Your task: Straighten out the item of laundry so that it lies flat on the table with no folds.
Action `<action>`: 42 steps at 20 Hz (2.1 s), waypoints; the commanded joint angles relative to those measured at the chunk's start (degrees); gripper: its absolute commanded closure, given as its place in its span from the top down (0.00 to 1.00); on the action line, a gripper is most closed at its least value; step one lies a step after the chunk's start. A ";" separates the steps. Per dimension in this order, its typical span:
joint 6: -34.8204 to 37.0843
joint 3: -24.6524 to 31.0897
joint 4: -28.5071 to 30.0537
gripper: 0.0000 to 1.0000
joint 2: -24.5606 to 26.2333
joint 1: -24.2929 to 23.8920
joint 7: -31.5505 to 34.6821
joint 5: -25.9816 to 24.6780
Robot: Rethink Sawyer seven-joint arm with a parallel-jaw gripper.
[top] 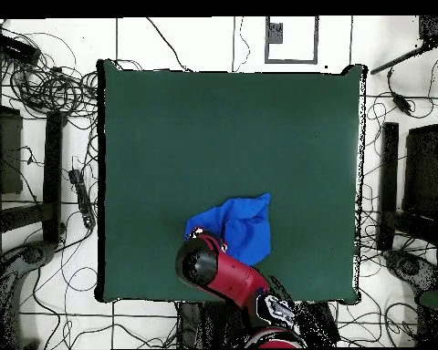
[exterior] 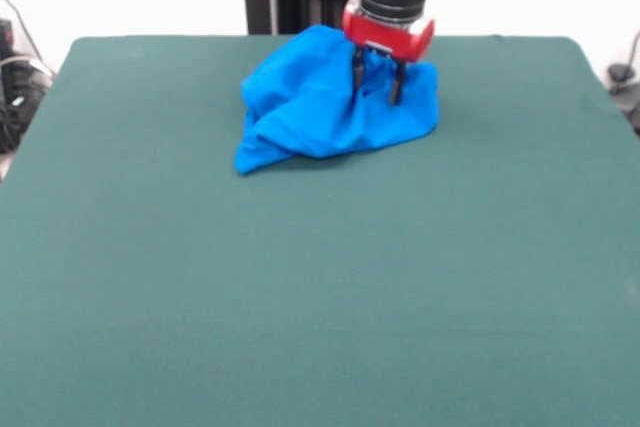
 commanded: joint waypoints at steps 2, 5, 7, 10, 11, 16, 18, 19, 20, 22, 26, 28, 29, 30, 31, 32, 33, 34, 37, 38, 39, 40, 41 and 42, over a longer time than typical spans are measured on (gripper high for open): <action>3.91 3.18 -1.22 1.00 -1.85 -3.65 -4.27 -14.04; 5.42 2.98 -1.74 1.00 -2.48 -3.32 -1.75 -16.27; 6.06 3.07 -2.02 1.00 -2.80 -3.25 0.06 -17.99; 6.80 3.45 -2.41 1.00 -3.02 -3.27 1.78 -19.60; 7.31 3.54 -2.36 1.00 -3.38 -3.16 2.27 -19.83; 7.82 3.61 -1.85 1.00 -4.11 -1.69 4.69 -20.06; 7.84 3.64 -1.74 1.00 -4.11 -0.86 5.62 -19.75; 7.74 3.75 -1.75 1.00 -3.98 -0.46 6.05 -19.48; 7.54 3.90 -1.75 1.00 -3.71 -0.08 6.46 -19.20; 6.98 4.29 -1.72 1.00 -3.24 0.59 7.25 -18.64; 6.10 4.93 -1.78 1.00 -2.31 2.05 8.75 -17.40; 5.71 5.16 -1.91 1.00 -1.78 2.84 9.52 -16.70; 5.38 5.25 -2.00 1.00 -1.43 3.32 9.92 -16.36; 4.82 5.35 -2.09 1.00 -0.99 3.73 10.38 -16.04; 4.43 5.46 -2.19 1.00 -0.61 4.05 10.76 -15.75; 4.03 5.64 -2.24 1.00 -0.29 4.23 11.03 -15.58; 3.80 5.83 -2.28 1.00 -0.07 4.36 11.20 -15.48; 3.54 6.00 -2.25 1.00 0.14 4.43 11.38 -15.41; 3.22 6.27 -2.29 1.00 0.45 4.93 11.92 -14.96; 3.01 6.33 -2.33 1.00 0.60 5.14 12.12 -14.81; 2.93 6.45 -2.35 1.00 0.72 5.29 12.33 -14.62; 2.78 6.56 -2.41 1.00 0.89 5.45 12.47 -14.46; 2.64 6.66 -2.47 1.00 1.07 5.60 12.60 -14.30; 2.41 6.72 -2.52 1.00 1.24 5.82 12.75 -14.12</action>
